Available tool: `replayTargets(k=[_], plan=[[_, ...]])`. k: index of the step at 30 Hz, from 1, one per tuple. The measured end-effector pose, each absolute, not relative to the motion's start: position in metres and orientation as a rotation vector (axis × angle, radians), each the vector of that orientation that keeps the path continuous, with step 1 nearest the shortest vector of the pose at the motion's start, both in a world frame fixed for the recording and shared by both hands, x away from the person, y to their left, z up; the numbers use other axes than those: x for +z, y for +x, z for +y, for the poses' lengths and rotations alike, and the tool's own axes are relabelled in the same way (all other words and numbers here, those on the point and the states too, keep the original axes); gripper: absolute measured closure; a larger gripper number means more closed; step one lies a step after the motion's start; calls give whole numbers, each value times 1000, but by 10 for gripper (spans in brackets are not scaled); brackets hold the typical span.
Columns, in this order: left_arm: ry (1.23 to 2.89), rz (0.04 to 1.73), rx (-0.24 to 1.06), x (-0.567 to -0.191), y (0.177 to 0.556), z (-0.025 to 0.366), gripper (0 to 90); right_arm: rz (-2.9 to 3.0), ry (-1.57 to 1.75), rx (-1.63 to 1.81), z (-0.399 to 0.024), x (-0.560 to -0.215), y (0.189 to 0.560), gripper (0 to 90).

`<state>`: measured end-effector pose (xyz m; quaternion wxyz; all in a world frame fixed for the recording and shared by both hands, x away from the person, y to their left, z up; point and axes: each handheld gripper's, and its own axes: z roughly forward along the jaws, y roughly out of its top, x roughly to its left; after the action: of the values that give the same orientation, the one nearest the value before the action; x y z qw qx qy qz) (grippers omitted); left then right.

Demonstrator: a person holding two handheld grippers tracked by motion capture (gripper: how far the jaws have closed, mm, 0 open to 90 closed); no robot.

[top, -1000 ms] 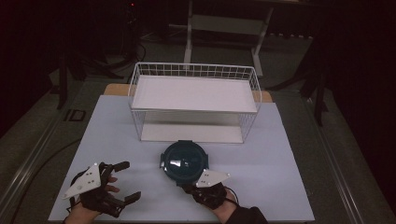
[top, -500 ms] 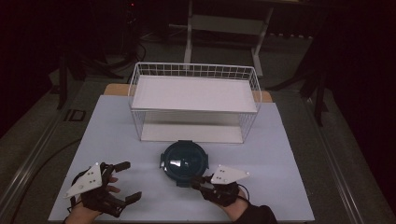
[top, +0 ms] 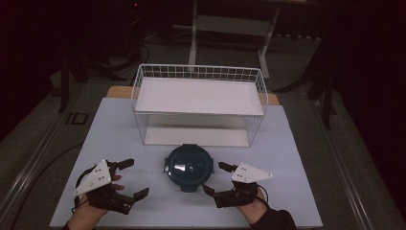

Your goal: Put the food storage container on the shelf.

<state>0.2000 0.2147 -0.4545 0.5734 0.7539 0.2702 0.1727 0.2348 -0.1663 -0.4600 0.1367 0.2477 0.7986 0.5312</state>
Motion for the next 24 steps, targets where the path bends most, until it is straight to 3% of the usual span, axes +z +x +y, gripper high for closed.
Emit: replayTargets(k=[6,7,18,19,24], plan=[[1800,723,416,-444,213,209,4,2255,720,1548,-172,-453,239,168],[1802,762,405,-441,220,208,4,2227,743,1571,-177,-452,242,218],[1888,910,287,-445,257,194,37,2219,721,1545,-185,-447,243,219],[1875,934,219,-449,264,193,42,2239,734,1522,-184,-446,244,220],[1830,1007,120,-456,276,190,41,2226,745,1580,-186,-447,248,167]])
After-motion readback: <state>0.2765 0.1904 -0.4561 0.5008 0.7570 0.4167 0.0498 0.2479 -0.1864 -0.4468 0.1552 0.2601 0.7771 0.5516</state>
